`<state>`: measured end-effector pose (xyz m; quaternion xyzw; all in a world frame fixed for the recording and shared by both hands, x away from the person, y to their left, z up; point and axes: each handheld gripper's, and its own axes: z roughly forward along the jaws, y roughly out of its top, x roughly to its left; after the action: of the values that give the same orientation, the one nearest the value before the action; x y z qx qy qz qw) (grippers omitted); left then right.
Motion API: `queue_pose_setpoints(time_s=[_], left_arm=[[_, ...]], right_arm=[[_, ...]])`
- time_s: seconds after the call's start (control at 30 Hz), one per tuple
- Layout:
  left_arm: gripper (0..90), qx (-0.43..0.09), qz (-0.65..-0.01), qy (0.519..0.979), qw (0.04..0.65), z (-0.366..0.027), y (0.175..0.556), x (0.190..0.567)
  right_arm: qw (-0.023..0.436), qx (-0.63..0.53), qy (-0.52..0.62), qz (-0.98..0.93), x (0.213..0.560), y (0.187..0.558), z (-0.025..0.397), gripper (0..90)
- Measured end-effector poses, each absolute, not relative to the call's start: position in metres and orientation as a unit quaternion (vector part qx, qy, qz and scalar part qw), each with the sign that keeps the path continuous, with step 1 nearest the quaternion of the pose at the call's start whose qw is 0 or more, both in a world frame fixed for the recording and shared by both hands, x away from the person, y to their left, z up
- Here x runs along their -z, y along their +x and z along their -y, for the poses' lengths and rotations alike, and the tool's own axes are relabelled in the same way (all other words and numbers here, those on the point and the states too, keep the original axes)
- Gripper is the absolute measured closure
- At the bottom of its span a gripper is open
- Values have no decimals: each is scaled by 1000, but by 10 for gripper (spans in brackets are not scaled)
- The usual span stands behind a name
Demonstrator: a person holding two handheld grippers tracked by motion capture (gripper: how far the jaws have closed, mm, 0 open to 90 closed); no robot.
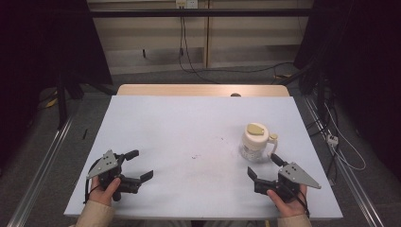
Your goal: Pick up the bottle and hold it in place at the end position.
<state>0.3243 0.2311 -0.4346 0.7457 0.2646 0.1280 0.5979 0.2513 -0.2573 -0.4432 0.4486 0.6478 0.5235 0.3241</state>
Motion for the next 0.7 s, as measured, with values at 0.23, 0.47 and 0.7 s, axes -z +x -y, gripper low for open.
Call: queue_pose_setpoints(time_s=[0.23, 0.47, 0.7], left_arm=[[29, -131, -268, 743, 599, -234, 324, 433], [28, -132, -270, 740, 601, -237, 325, 433], [28, -129, -271, 739, 604, -236, 324, 433]], right_arm=[[321, -522, 447, -651, 442, 254, 256, 34], [326, -519, 443, -654, 437, 259, 256, 33], [327, -516, 442, -657, 424, 265, 257, 33]])
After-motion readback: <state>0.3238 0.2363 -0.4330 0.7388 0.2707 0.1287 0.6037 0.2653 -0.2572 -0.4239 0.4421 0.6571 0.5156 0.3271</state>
